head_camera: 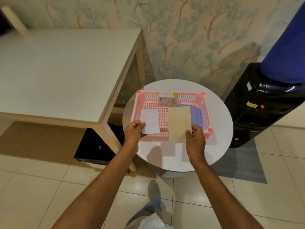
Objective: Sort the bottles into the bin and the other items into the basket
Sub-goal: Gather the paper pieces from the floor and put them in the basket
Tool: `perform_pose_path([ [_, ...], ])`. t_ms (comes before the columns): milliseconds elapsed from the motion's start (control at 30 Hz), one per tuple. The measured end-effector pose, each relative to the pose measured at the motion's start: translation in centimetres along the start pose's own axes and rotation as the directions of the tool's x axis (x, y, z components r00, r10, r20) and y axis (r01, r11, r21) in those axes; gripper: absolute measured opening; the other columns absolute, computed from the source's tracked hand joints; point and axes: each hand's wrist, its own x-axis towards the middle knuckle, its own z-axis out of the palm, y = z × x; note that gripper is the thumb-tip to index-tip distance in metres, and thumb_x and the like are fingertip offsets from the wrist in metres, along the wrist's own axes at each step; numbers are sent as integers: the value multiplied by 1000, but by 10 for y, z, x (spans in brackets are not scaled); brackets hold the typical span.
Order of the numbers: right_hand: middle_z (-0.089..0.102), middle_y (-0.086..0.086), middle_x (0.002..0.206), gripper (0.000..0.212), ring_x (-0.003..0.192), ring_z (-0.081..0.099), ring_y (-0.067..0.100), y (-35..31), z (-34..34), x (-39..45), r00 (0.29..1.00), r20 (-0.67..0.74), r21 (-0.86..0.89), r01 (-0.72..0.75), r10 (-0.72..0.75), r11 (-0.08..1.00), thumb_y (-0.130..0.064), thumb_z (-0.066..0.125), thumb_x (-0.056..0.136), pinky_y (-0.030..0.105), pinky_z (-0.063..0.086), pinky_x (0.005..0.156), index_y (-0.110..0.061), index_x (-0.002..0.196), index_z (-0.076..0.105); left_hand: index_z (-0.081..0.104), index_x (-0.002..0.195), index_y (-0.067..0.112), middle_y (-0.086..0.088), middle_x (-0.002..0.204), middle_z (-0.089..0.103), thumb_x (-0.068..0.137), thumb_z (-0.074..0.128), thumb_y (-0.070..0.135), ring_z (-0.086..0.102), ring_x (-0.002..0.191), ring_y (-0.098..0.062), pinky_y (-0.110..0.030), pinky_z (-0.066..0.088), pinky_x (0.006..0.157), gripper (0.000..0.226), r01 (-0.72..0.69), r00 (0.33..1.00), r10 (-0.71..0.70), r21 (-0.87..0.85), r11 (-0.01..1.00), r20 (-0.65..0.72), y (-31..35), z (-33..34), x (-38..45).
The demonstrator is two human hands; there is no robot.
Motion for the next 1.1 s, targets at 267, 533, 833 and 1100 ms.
perform_pose_path([
  [267, 64, -1, 112, 26, 92, 64, 7, -3, 65, 93, 998, -15, -81, -58, 57, 995, -6, 55, 97, 12, 49, 64, -21, 118, 52, 69, 96, 15, -1, 113, 72, 99, 65, 22, 69, 102, -27, -41, 64, 80, 9, 83, 996, -76, 154, 985, -46, 20, 24, 103],
  [533, 56, 4, 130, 41, 102, 60, 17, 28, 107, 141, 974, 45, -250, -204, 222, 946, -4, 53, 100, 16, 52, 64, -20, 134, 39, 65, 110, 11, -5, 120, 65, 100, 62, 15, 64, 105, -28, -43, 64, 80, 11, 167, 986, -153, 293, 941, -73, 6, 42, 158],
  [833, 50, 8, 141, 52, 105, 60, 21, 43, 124, 153, 948, 122, -378, -228, 292, 897, 7, 52, 96, 16, 48, 57, -24, 136, 40, 60, 117, 10, -9, 124, 63, 101, 57, 12, 63, 108, -33, -48, 62, 85, 16, 223, 974, -177, 454, 863, -142, -21, 56, 182],
  [1100, 48, 11, 139, 46, 123, 59, 34, 49, 126, 155, 916, 203, -639, -145, 347, 755, 2, 55, 98, 30, 61, 81, -18, 140, 49, 53, 132, 9, -13, 130, 64, 103, 55, 21, 64, 114, -34, -44, 56, 96, 31, 213, 977, -147, 799, 562, -156, -27, 60, 194],
])
